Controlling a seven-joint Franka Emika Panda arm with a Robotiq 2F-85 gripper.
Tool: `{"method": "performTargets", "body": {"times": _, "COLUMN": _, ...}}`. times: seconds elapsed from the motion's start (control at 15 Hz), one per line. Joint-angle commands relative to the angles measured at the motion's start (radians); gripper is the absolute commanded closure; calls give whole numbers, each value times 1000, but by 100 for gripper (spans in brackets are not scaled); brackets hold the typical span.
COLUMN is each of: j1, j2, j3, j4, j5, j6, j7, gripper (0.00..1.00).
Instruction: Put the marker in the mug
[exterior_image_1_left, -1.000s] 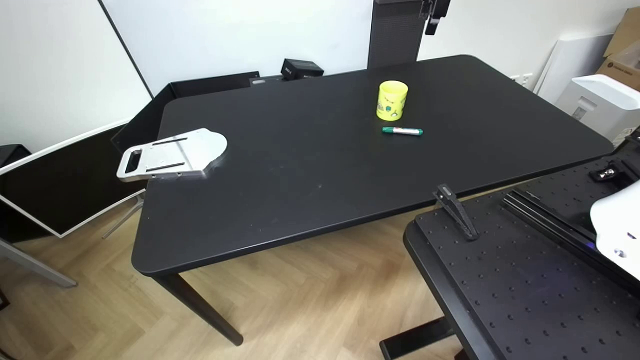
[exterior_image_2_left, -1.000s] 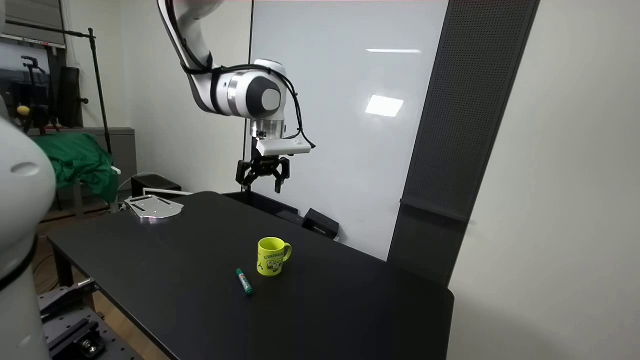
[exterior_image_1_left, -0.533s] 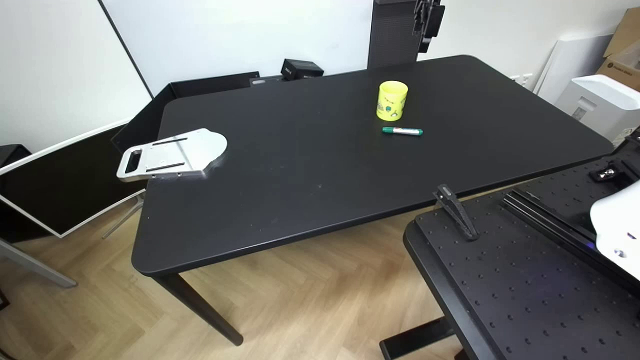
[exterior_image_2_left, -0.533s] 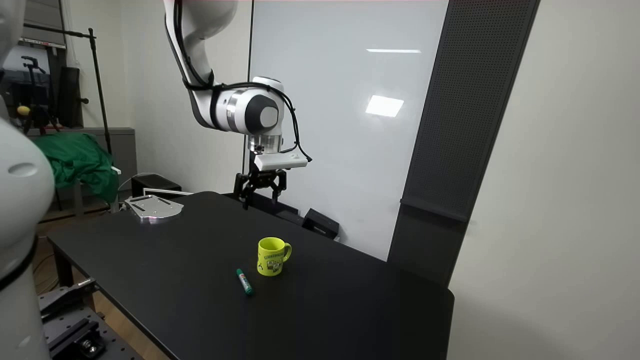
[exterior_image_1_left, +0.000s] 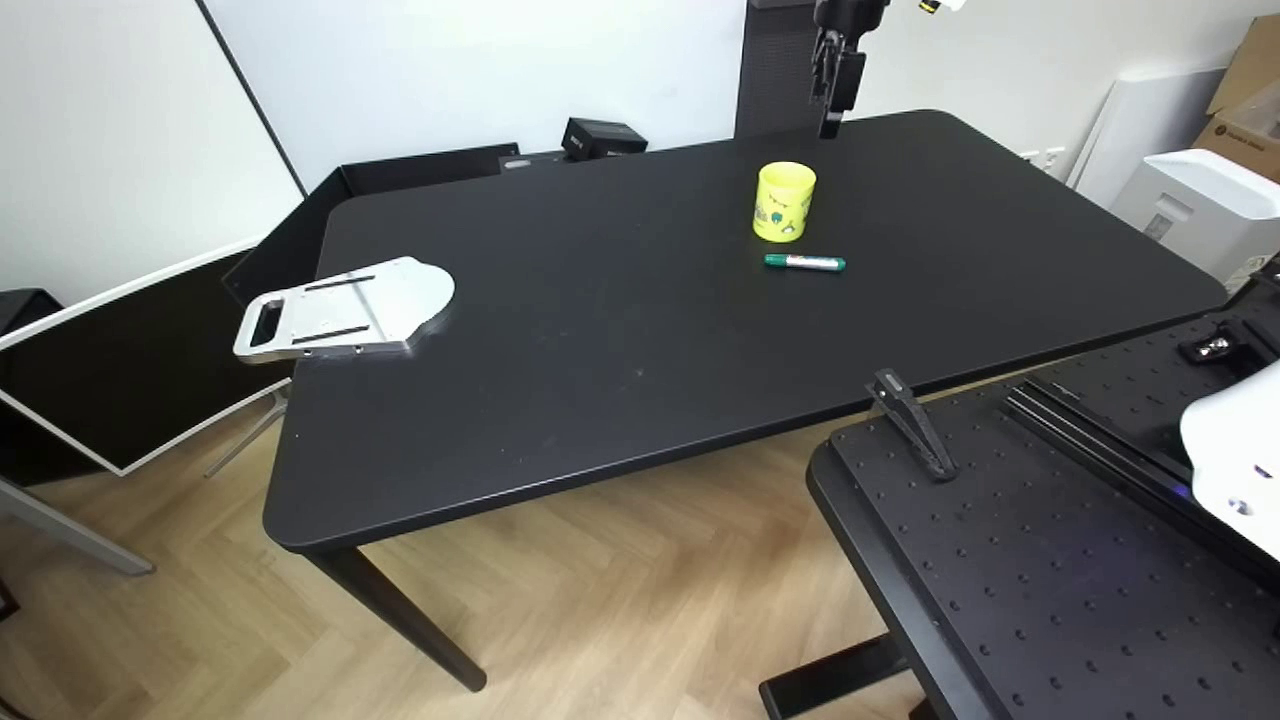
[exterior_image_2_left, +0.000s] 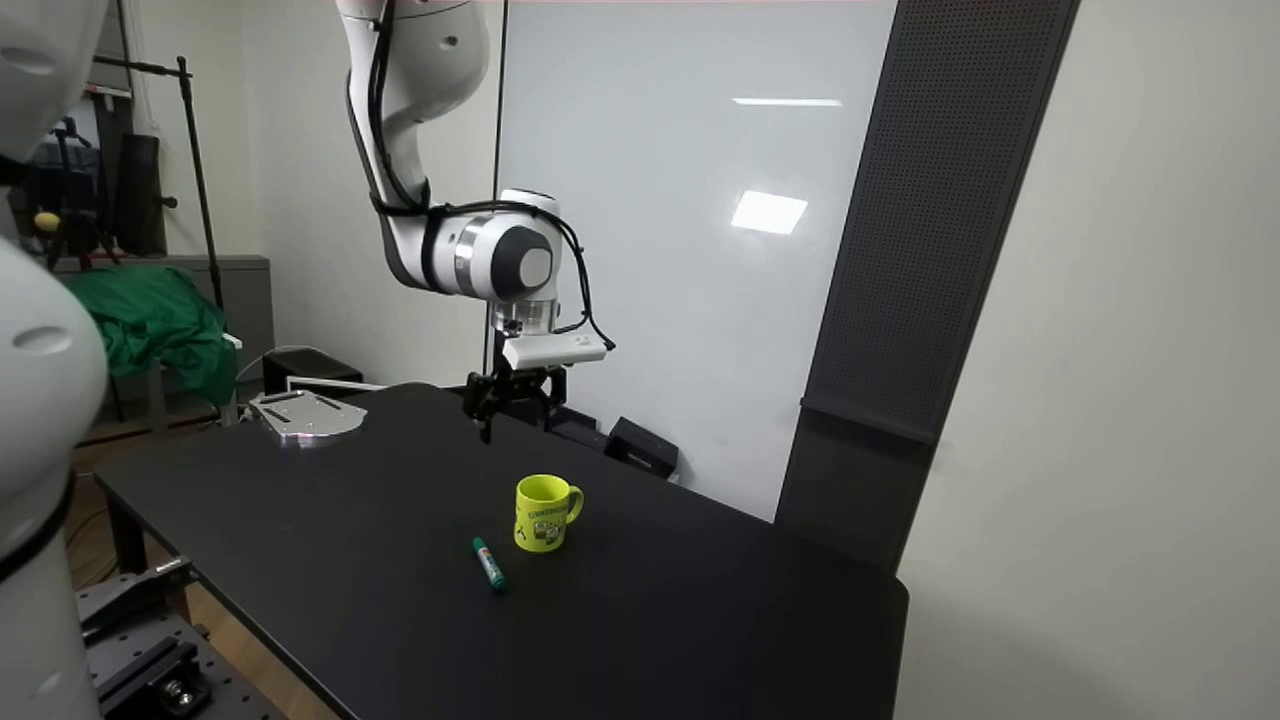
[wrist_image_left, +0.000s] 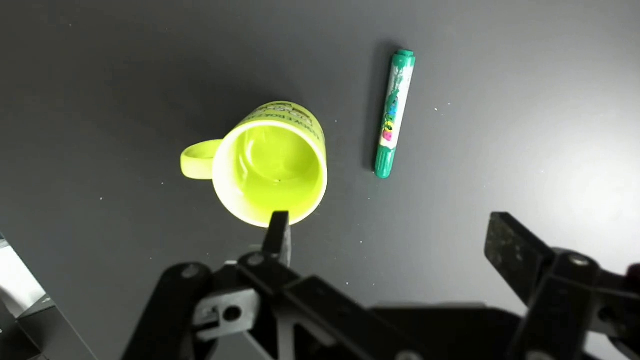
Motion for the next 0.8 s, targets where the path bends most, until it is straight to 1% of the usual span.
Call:
{"method": "performTargets", "body": {"times": 0.0, "j1": -25, "j2": 9, "j3": 30, "j4": 10, "j5": -20, "j6": -5, "j7": 22, "gripper": 0}}
{"method": "performTargets", "body": {"times": 0.53, "j1": -23, "j2": 16, "j3": 31, "j4": 21, "j5": -25, "j6": -9, "j7": 31, "gripper": 0}}
{"method": "performTargets", "body": {"times": 0.73, "j1": -21, "j2": 32, "j3": 29, "j4": 15, "j5": -47, "j6": 0, "j7": 45, "gripper": 0}}
